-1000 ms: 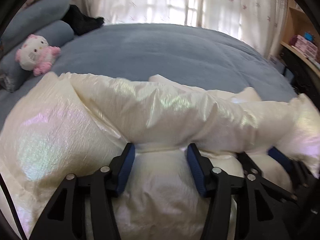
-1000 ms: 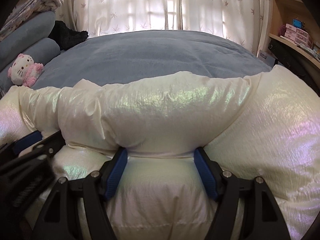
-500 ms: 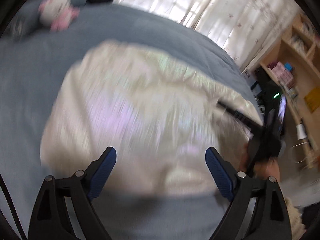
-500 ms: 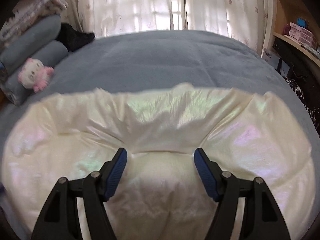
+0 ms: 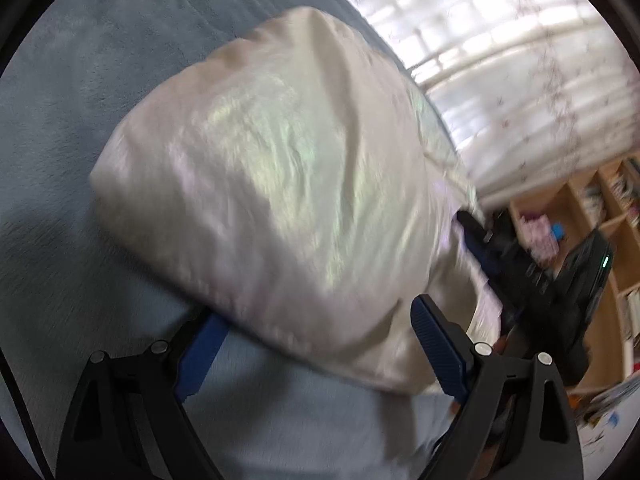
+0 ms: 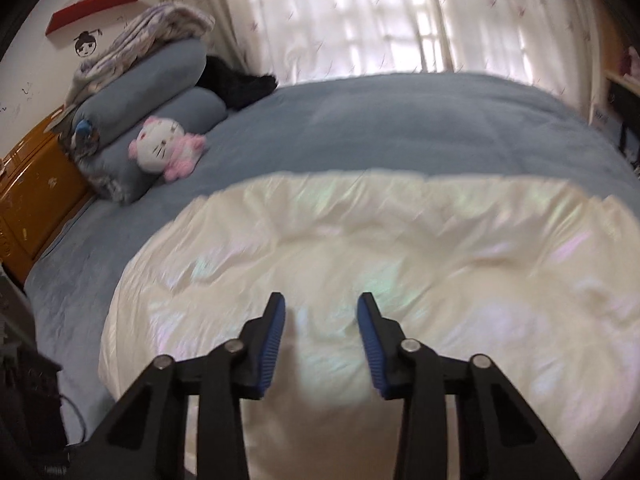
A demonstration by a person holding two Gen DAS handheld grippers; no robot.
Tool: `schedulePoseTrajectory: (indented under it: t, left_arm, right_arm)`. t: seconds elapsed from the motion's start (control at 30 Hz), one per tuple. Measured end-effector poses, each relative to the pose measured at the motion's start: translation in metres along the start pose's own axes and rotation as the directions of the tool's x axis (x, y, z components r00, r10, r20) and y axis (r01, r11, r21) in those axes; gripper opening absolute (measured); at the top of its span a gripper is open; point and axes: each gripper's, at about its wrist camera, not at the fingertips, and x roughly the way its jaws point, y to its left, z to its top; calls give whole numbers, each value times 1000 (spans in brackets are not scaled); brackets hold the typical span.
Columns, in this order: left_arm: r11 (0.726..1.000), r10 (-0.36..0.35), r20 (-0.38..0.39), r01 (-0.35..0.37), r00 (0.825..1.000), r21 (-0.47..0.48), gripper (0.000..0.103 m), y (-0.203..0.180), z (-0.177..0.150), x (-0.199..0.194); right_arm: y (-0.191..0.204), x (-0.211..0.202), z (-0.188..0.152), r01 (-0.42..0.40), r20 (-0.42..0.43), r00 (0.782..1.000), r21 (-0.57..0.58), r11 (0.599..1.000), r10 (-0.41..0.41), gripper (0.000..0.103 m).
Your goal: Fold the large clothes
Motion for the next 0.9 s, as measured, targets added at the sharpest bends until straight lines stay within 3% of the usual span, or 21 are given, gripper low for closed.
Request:
schedulePoseTrajectory:
  t: [0.2,0.37,0.57,0.73,0.9]
  left_arm:
    - [998,-31,84,34,996,-46,93,7,23,31]
    - [999,-21,176,27,984,-32,98,-3,43,51]
    - [997,-36,226,51,973,-61,98,-5,48,51]
    - [999,-16,239,23,971,-25,97,-15,46,55]
    - [997,28,255,-45,966,62,90,-35,46,59]
  right_arm:
    - [8,11,-4,-6,5,1000,-27,1000,6,37]
    - [7,17,-4,-12,11,1000,-36,999,13,37]
    - [5,21,-5,-23,14,1000,-41,999,24,36]
    - [-1,19,-6,-42,14,999,-28,999,42,32]
    - [-2,19,-5,-45,12,999,-25,999,45,32]
